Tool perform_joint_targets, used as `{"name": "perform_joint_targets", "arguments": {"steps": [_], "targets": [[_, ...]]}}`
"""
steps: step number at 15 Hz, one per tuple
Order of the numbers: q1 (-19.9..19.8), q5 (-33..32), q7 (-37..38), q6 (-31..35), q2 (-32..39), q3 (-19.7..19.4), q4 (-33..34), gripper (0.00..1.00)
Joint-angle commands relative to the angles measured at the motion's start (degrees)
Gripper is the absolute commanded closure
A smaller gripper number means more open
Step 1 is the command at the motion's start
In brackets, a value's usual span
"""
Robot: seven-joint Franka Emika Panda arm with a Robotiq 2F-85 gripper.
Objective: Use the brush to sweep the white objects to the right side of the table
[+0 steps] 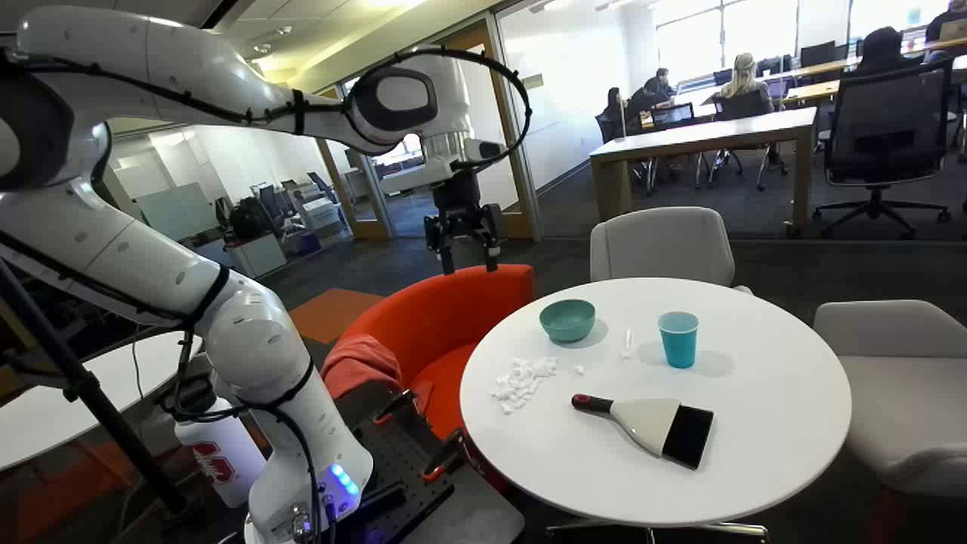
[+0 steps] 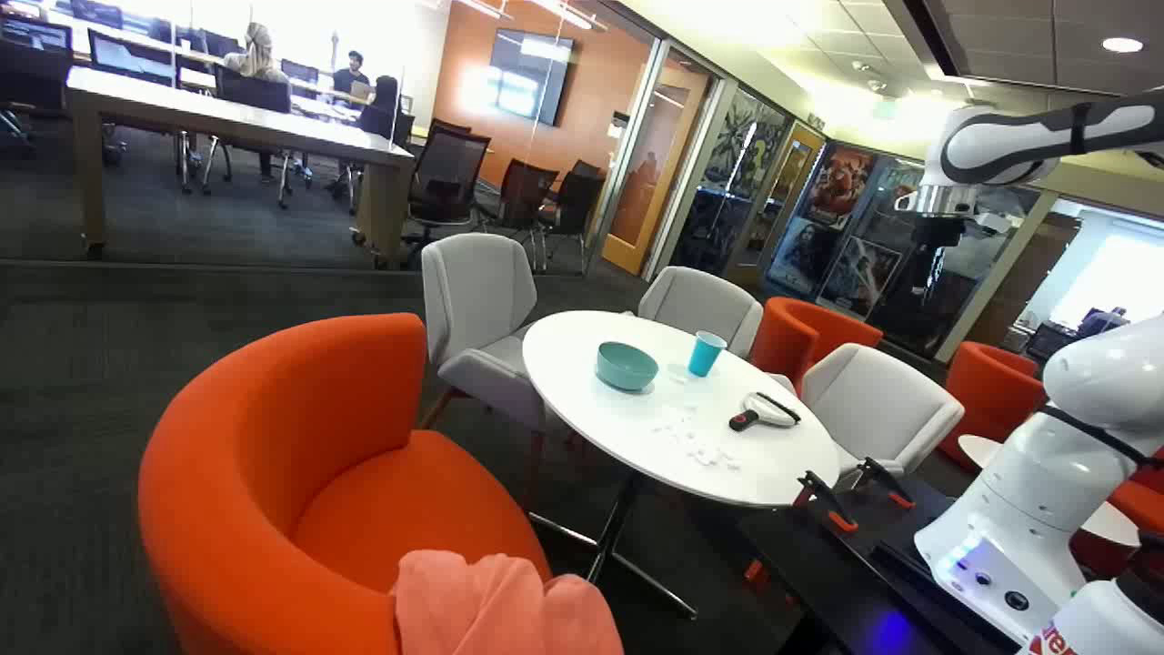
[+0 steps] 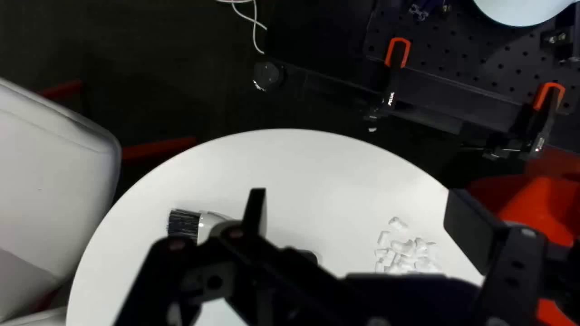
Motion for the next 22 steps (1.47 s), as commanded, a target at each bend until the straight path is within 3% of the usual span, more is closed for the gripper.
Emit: {"name": "perform_joint_targets", "arguments": {"steps": [1,5,11,22], "targets": [[0.19,-0.04,0.07,-0.11,0.0,-0.14,0.07,0.0],[0.19,-0.04,0.07,-0.11,0.0,-0.14,0.07,0.0],[-2.22,2.89,17.55,9.48,8.73,0.36,-0.1,0.0],[-5.7,10.23,43.43,47.21,26.58,0.9,-7.36,0.0]]}}
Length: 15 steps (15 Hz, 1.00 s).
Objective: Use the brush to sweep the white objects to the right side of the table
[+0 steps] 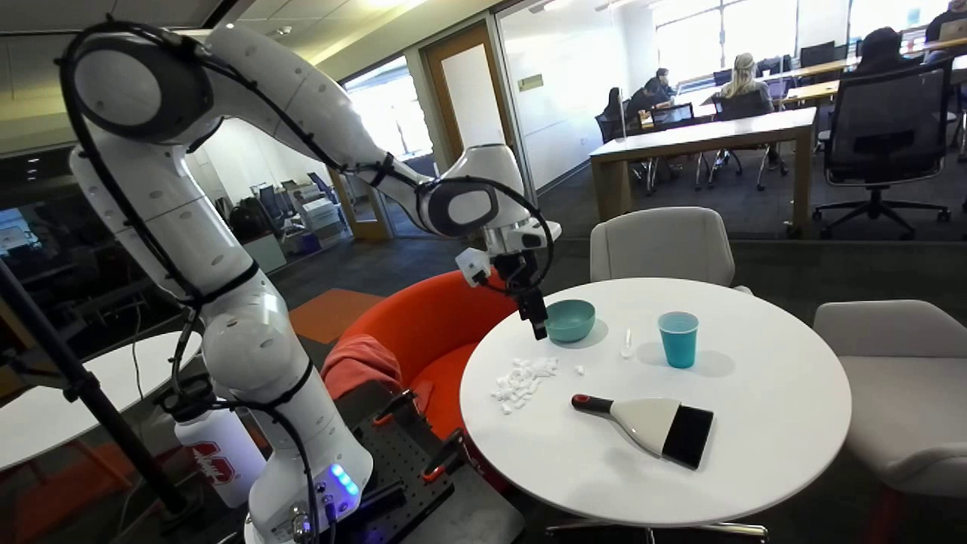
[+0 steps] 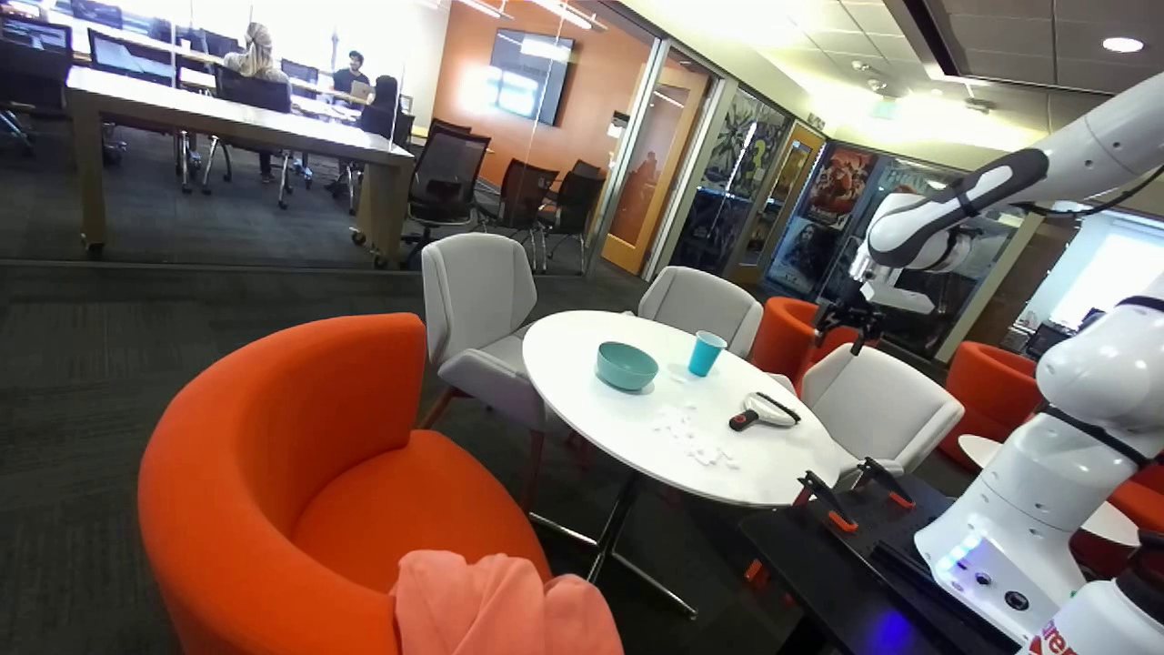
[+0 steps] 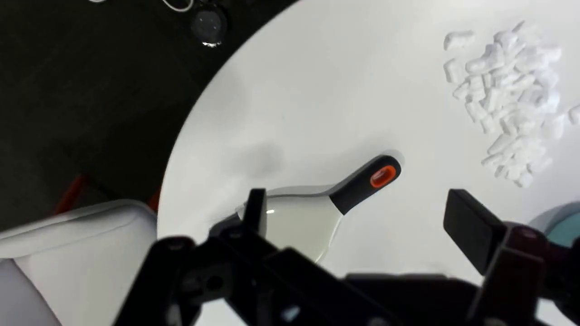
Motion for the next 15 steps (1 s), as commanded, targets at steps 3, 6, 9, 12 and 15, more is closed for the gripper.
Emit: {"name": "perform_joint_targets", "arguments": {"steps": [3,6,9,12,15], "targets": [[-1.02,0.57,3.32,5.87,3.25,0.8,-1.01,0.0],[-1.08,0.74,3.54,6.09,3.46,0.77,-0.99,0.0],[-0.61,-0.6,11.91,13.45,7.53,1.91,-1.79,0.0],[0.48,-5.23,24.37,25.46,14.03,1.8,-2.11,0.0],[6.75,-14.84,37.57,34.03,21.79,-6.36,0.04,0.0]]}}
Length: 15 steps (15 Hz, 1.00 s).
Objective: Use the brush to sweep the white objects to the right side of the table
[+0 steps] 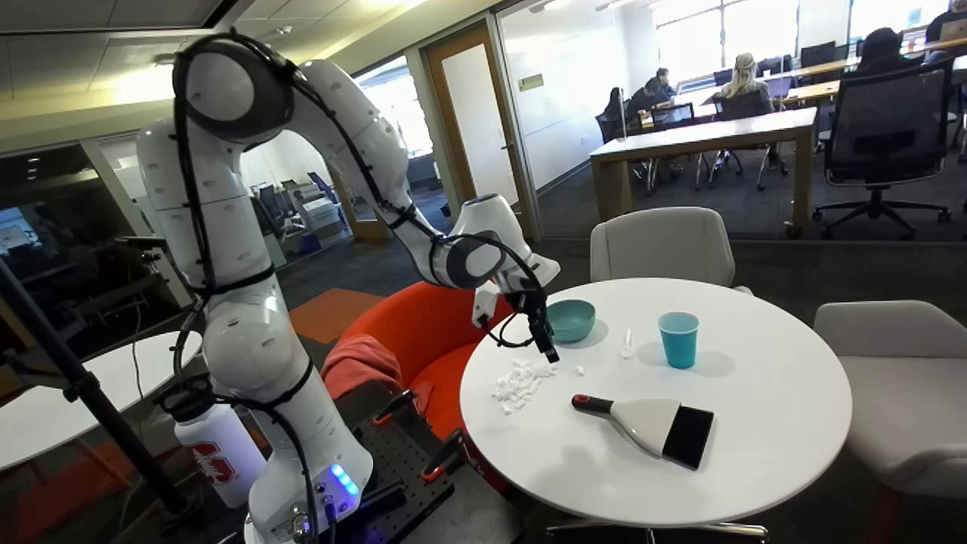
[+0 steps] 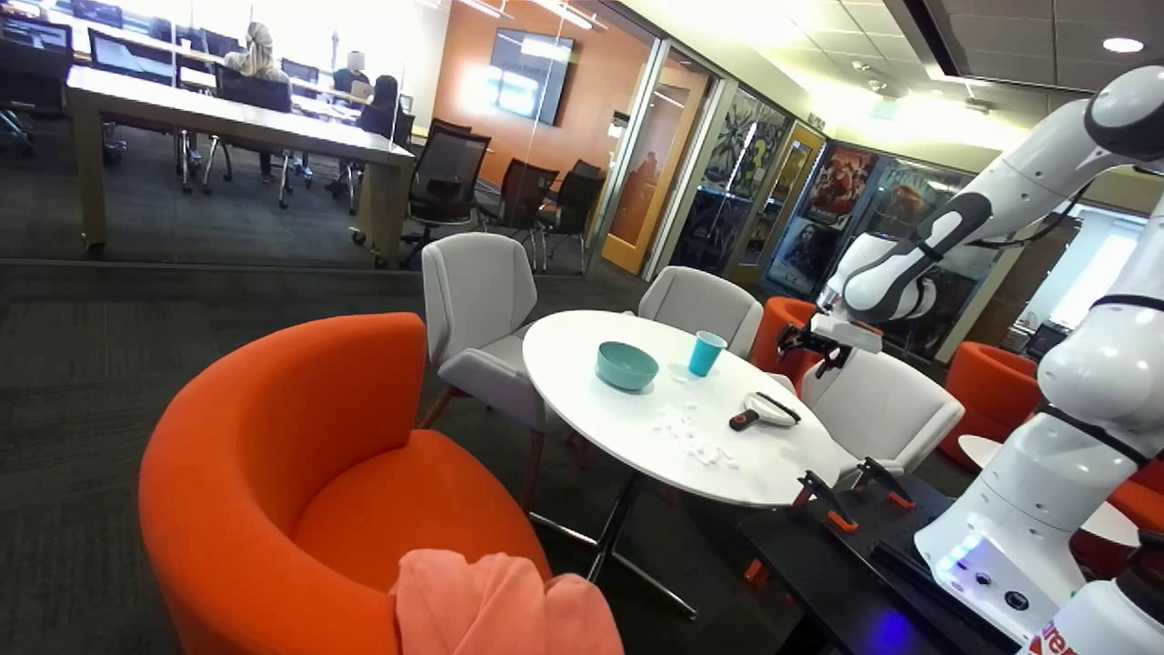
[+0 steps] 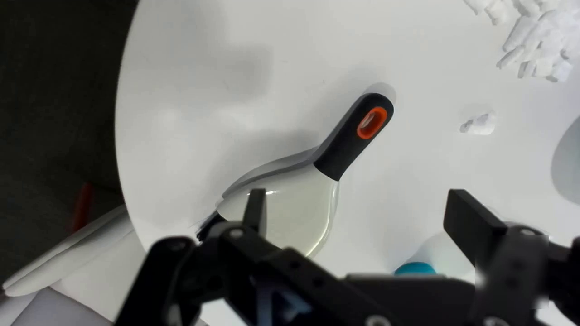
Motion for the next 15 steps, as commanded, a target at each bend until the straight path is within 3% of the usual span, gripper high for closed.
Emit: {"name": "perform_joint_targets", "arguments": {"steps": [1,3,6,7,8,9,11,15], "targets": [[8.25,-10.32,15.76,9.04,9.82,-10.04,3.63,0.0],[14.79,-12.55,22.96,13.56,15.36,-16.82,5.66,0.0],[21.01,-9.27,27.4,17.68,22.72,-21.31,7.51,0.0],[22.04,-8.42,28.26,18.05,24.48,-21.41,7.91,0.0],[22.78,1.54,20.3,18.14,25.47,-19.53,7.09,0.0],[21.33,3.49,16.61,16.15,22.05,-18.92,5.78,0.0],[22.34,10.25,12.11,16.12,23.99,-17.88,6.18,0.0],[23.53,11.71,12.38,16.83,24.76,-18.95,6.79,0.0]]}}
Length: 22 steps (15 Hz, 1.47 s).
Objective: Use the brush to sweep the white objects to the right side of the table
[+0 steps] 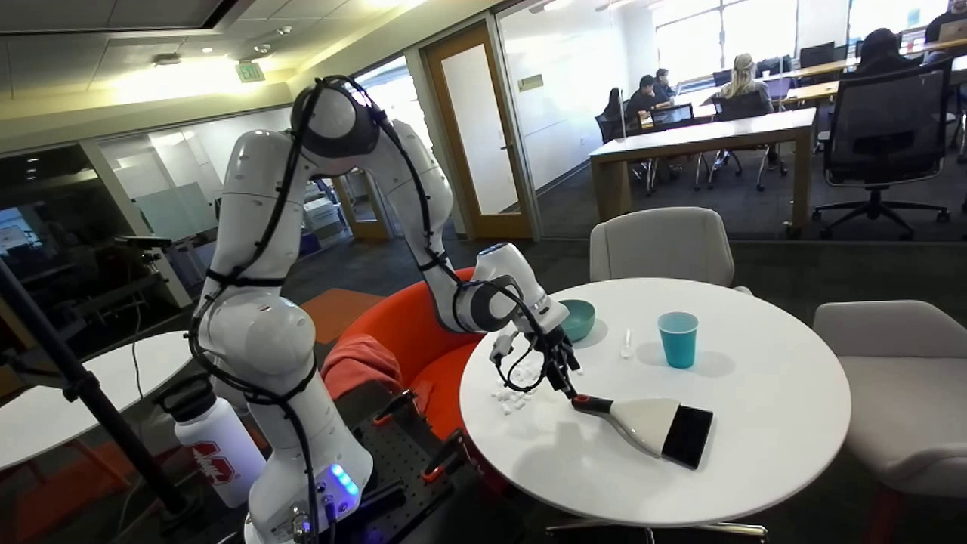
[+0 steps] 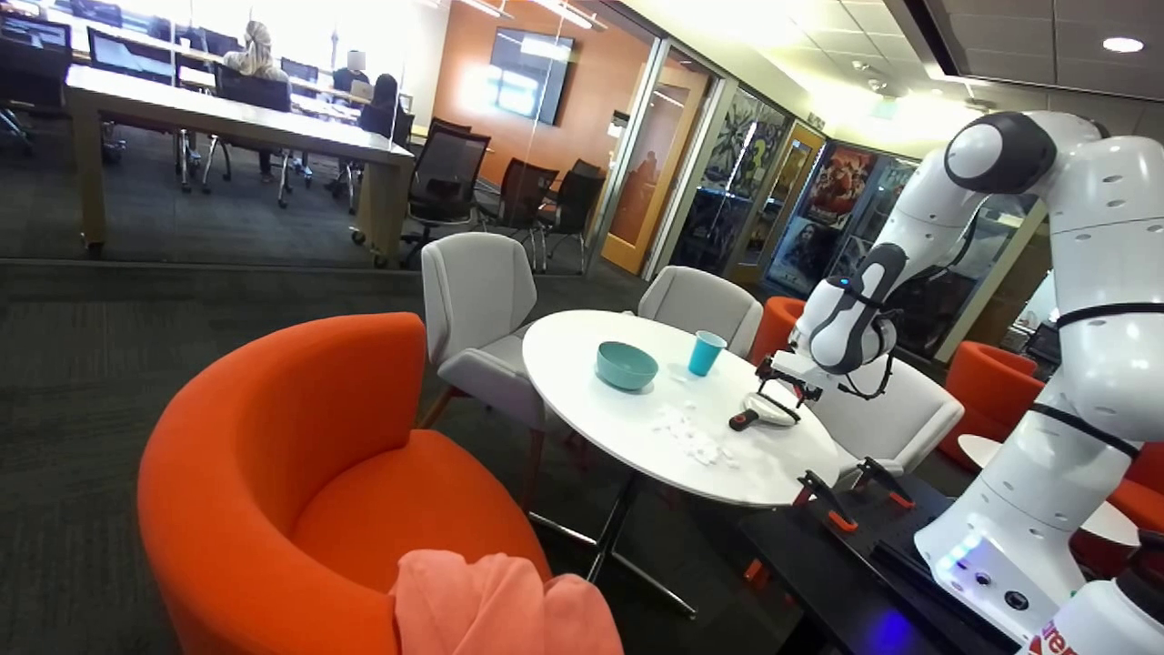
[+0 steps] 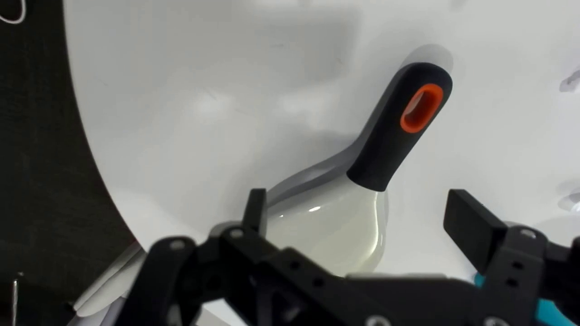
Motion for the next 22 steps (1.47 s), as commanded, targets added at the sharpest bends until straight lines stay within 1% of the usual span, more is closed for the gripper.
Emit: {"name": "perform_joint_targets", "arguments": {"steps": [1,3,5,6,8,10,12,15,22], "targets": [[2.37,11.55,-6.37,1.23,2.06,0.06,0.79,0.0],[3.08,19.27,-8.05,1.41,4.07,1.09,2.38,0.0],[5.43,25.78,-7.88,0.91,6.88,0.78,4.32,0.0],[7.0,28.53,-7.64,1.01,8.69,0.24,5.39,0.0],[11.32,33.49,-6.18,1.09,12.92,-2.01,7.74,0.0],[14.16,37.16,-5.55,0.47,16.68,-3.32,10.07,0.0],[16.16,39.59,-5.25,-0.32,19.82,-4.13,12.13,0.0],[17.69,41.24,-4.89,-0.63,23.96,-4.77,15.08,0.0],[17.02,42.19,-4.65,-0.9,29.81,-4.89,19.95,0.0]]}}
